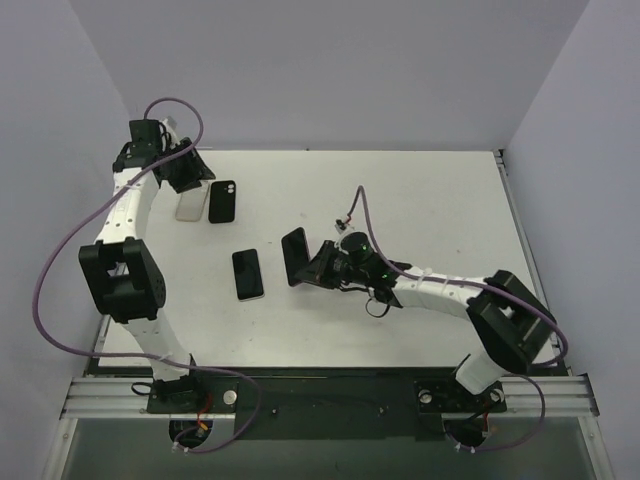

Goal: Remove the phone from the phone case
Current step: Place the phone at the center of the board.

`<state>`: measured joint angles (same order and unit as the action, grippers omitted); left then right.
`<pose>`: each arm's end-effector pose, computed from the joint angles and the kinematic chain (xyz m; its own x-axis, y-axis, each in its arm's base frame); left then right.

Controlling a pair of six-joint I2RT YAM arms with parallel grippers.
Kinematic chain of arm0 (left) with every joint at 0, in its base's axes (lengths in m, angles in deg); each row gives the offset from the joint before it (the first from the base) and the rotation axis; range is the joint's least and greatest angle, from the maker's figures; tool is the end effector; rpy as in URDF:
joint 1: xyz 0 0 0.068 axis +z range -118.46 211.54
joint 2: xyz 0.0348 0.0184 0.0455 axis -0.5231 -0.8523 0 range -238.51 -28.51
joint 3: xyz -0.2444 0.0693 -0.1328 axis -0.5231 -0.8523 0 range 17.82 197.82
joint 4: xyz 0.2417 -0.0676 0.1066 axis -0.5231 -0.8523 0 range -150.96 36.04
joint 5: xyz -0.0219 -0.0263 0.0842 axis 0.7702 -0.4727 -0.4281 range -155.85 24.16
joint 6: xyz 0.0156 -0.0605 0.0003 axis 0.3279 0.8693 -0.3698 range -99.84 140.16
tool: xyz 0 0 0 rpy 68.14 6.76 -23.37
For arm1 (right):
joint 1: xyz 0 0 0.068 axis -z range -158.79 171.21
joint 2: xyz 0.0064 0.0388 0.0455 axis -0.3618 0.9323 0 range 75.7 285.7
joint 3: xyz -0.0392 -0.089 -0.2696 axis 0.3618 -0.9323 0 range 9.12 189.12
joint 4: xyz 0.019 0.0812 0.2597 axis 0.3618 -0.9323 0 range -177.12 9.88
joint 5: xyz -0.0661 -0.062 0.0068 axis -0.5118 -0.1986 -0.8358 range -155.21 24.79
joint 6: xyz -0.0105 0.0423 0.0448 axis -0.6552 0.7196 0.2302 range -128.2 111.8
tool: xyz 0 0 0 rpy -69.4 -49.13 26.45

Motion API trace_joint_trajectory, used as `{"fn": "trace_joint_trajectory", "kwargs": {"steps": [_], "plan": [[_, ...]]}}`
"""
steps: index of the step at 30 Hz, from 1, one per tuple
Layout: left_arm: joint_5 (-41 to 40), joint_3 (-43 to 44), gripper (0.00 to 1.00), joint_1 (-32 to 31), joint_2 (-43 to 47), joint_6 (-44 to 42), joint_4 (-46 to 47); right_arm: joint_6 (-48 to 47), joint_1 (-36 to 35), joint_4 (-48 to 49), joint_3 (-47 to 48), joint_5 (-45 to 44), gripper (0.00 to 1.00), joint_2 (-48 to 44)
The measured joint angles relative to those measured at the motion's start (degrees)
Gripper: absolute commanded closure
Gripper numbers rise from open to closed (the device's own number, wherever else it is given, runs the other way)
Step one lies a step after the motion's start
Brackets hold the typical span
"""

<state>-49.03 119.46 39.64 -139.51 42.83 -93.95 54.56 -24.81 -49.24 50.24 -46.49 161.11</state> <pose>0.4583 0.0514 0.3000 -0.7130 -0.4741 -0.5165 -0.2418 0.8578 -0.4536 0.2248 0.2549 0.2267 -0.8724 0.3086 -0.3791 -0.2680 0.3466 0.8989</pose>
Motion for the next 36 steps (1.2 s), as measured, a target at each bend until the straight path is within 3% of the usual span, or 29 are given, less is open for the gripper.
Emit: {"fn": "trace_joint_trajectory", "kwargs": {"steps": [6,17,36], "plan": [[5.8,-7.0,0.42,-5.4,10.4,1.2,5.6,-7.5,-1.9,-2.4,10.8,-2.0,1.0,13.0],[10.1,-11.5,0.42,-4.4,11.0,4.2,10.1,-13.2,-3.1,-3.3,17.1,-4.0,1.0,25.4],[14.0,-12.5,0.41,-3.5,10.9,6.2,13.7,-7.9,-5.6,5.9,18.3,-4.0,0.88,30.6]]}}
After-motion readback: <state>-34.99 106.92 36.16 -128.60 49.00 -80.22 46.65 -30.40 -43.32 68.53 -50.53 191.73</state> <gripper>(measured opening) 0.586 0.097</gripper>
